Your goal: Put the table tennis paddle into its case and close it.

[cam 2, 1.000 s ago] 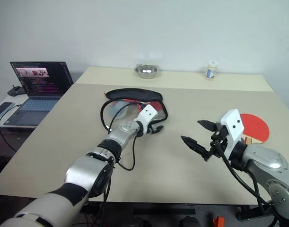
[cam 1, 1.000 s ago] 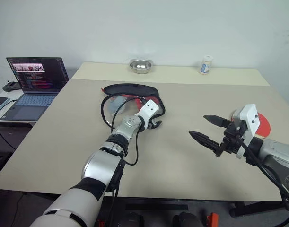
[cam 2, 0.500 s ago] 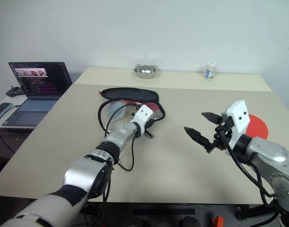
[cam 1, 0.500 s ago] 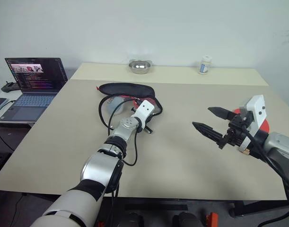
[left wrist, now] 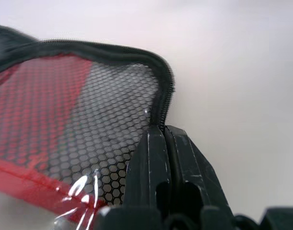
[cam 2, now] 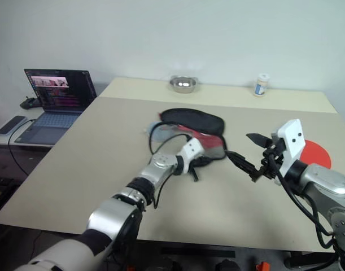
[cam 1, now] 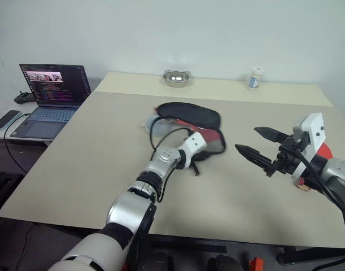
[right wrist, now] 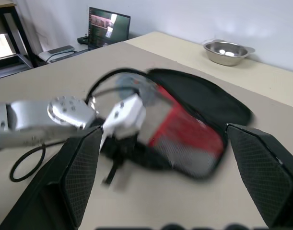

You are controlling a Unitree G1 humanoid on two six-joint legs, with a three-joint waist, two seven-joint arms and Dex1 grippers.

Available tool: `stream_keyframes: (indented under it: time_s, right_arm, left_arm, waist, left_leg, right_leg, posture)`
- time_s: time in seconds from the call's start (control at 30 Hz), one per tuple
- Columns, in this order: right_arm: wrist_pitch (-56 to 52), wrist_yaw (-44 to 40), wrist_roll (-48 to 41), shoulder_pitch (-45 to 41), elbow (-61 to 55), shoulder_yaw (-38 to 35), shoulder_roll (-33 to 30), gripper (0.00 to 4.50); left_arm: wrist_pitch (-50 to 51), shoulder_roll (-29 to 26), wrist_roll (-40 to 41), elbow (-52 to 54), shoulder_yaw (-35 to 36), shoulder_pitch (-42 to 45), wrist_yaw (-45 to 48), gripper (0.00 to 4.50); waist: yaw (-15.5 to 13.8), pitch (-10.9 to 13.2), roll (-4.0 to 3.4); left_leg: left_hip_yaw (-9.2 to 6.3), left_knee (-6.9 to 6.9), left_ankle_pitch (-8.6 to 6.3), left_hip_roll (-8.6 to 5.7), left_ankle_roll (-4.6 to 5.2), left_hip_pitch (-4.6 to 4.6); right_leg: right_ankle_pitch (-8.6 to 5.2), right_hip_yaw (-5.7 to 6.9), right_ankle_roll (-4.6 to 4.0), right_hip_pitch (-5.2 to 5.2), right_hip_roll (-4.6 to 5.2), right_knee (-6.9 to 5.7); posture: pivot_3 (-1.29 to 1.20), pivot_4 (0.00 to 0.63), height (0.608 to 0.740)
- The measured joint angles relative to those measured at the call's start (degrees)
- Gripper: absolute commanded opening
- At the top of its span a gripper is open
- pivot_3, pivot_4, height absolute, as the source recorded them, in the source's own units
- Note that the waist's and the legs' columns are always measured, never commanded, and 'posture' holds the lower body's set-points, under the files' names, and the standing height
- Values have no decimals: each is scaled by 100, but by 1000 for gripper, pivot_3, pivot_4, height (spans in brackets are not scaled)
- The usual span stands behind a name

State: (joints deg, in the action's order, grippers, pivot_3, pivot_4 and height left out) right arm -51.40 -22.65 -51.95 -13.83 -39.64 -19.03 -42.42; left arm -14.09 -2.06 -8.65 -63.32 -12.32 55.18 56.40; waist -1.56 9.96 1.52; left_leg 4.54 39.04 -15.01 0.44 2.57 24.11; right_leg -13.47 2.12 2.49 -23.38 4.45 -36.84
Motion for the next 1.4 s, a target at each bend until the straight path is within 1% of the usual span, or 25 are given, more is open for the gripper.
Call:
stream_keyframes:
  time_s: [0.07,0.17,0.23,0.33,0.5,0.67,0.87,0.93,0.97,1.07,1.13,1.27,1.4]
  right_arm:
    - [16,-1,3,29,0,-1,-1,4500]
    - [51,-2,2,154,-6,-10,-1,4500]
    - [64,-5,0,192,-9,-15,-3,4500]
    - [92,-6,-2,243,-16,-48,-8,4500]
    - [110,-11,3,304,-15,-54,-11,4500]
    - [194,-70,17,303,-11,-27,-10,4500]
    - [214,-111,68,303,6,17,-10,4500]
    - [217,-117,95,292,30,63,-10,4500]
    - [217,-119,116,273,56,115,-10,4500]
    - [218,-132,123,204,120,240,-5,4500]
    - [225,-164,137,155,178,266,-4,4500]
    - [295,-278,199,67,346,371,-4,4500]
    - [398,-455,363,-65,622,473,-4,4500]
  left_arm:
    - [-6,-18,11,340,-162,-190,495,19]
    - [43,-232,51,1135,-455,-595,1205,19]
    - [190,-416,82,1637,-600,-807,1502,19]
    - [268,-734,107,2194,-763,-1015,1692,19]
    - [326,-1278,93,2894,-924,-1200,1727,19]
    - [550,-1719,19,3383,-932,-1218,1449,19]
    - [802,-2153,10,3594,-807,-1219,1151,19]
    - [919,-2194,4,3632,-807,-1238,1064,19]
    - [1013,-2201,3,3701,-807,-1270,1051,439]
    - [1306,-2302,30,4017,-815,-1434,1137,1300]
    - [1511,-2411,124,4304,-815,-1580,1254,2026]
    - [1825,-2784,312,5005,-813,-1924,1525,3332]
    - [2399,-3082,682,5848,-723,-2273,1705,3332]
  waist:
    - [2,-1,-2]
    - [23,-2,-4]
    - [29,-3,-5]
    - [53,-3,-5]
    - [157,-4,-6]
    - [167,-3,-5]
    - [159,-3,-5]
    - [152,-2,-4]
    - [151,-2,-4]
    - [157,-2,-4]
    - [161,-2,-4]
    - [163,-2,-5]
    - [160,-1,-5]
  left_leg:
    - [-5,-1,0,2,0,0]
    - [-14,-2,0,9,0,-1]
    - [-21,-2,1,11,0,-3]
    - [-26,-2,1,17,-1,-6]
    - [-30,-2,3,31,-3,-15]
    - [-35,-2,12,30,-15,-17]
    - [-35,-2,13,25,-16,-13]
    - [-36,-2,13,24,-16,-10]
    - [-36,-2,13,23,-16,-9]
    - [-36,-3,13,25,-16,-10]
    - [-39,-4,13,26,-17,-10]
    - [-39,-4,13,27,-17,-11]
    - [-38,-4,14,25,-18,-10]
  right_leg:
    - [-1,1,-1,-1,0,-2]
    - [-3,-1,-5,-1,-5,-7]
    - [-4,-1,-8,0,-9,-11]
    - [-7,-1,-13,1,-17,-12]
    - [-12,-3,-22,4,-32,-20]
    - [-12,-2,-23,5,-37,-23]
    - [-11,-1,-22,6,-35,-19]
    - [-11,0,-22,5,-35,-18]
    - [-11,0,-22,5,-35,-17]
    - [-11,-1,-22,4,-35,-18]
    - [-12,0,-22,4,-35,-20]
    - [-12,-1,-23,4,-35,-20]
    - [-12,-2,-23,4,-30,-17]
  posture:
    - [0,150,740]
    - [0,150,740]
    - [0,150,740]
    - [0,150,740]
    - [0,150,740]
    - [0,150,740]
    - [0,150,740]
    - [0,150,740]
    - [0,150,740]
    - [0,150,740]
    - [0,150,740]
    - [0,150,740]
    - [0,150,740]
